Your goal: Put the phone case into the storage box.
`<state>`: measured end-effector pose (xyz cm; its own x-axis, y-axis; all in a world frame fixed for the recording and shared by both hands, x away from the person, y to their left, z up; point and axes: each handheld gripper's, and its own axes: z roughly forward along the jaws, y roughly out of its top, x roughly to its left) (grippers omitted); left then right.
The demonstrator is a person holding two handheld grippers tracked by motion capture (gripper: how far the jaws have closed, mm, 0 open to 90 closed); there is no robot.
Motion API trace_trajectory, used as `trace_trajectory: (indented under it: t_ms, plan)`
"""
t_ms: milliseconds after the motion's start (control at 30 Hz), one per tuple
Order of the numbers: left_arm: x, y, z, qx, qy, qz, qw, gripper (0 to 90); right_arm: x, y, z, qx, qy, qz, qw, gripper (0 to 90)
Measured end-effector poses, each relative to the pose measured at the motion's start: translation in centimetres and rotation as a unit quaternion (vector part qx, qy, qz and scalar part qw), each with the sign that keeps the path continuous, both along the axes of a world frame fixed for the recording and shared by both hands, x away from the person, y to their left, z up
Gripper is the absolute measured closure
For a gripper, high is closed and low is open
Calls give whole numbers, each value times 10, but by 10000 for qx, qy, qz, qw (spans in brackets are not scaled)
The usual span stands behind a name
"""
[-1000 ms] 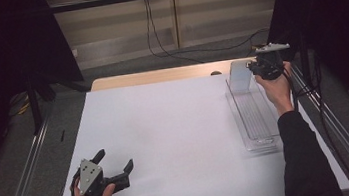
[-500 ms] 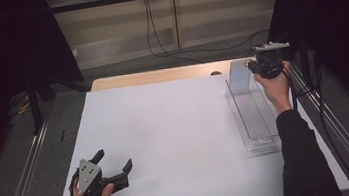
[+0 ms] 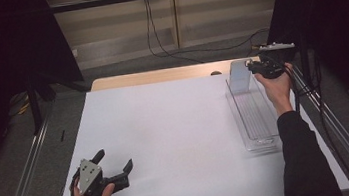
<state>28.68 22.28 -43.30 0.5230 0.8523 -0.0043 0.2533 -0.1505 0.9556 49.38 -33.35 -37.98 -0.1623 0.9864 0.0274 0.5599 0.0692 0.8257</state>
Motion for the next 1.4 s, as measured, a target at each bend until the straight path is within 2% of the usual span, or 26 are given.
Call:
trace_trajectory:
  t_ms: [100, 167, 267, 467, 567, 633, 700, 900, 1133, 1233, 1333, 1400]
  plan:
    - [0, 0, 0, -9, -2, 8, 10000, 28, -1, -1, 1, 27, -19, -8, 10000, 678]
    - [0, 0, 1, 8, -56, 44, 10000, 27, -2, -2, 1, 47, -29, -34, 10000, 574]
    - [0, 2, 1, -42, -70, 66, 9999, 25, -5, -3, 1, 130, -81, -25, 9999, 468]
    - [0, 1, 0, -13, -57, 40, 10000, 24, -8, -4, -1, 180, -127, -25, 9998, 294]
    - [1, 1, 0, -20, -33, 7, 10000, 24, -7, -6, -1, 179, -76, -175, 9997, 119]
    - [1, 1, -1, -19, -28, 4, 10000, 22, -7, -6, -2, 211, -46, -166, 9996, 109]
    - [1, 1, -1, -18, -30, 7, 10000, 23, -7, -6, -3, 221, -24, -226, 9995, 34]
    - [1, 1, 0, -16, -32, 7, 10000, 23, -9, -5, -1, 406, -42, -134, 9991, 28]
    - [4, 0, 0, -60, -62, 18, 10000, 20, -12, -1, 2, 282, -79, -87, 9995, 31]
    - [5, -1, 0, -64, -76, 39, 9999, 19, -16, -3, 3, 335, -209, 112, 9992, 12]
    - [6, -2, 0, -77, -68, 48, 9999, 19, -18, -5, 1, 193, -236, 215, 9993, 27]
    - [6, -1, 0, -71, -85, 40, 9999, 19, -20, -7, -1, 163, -344, 266, 9989, 19]
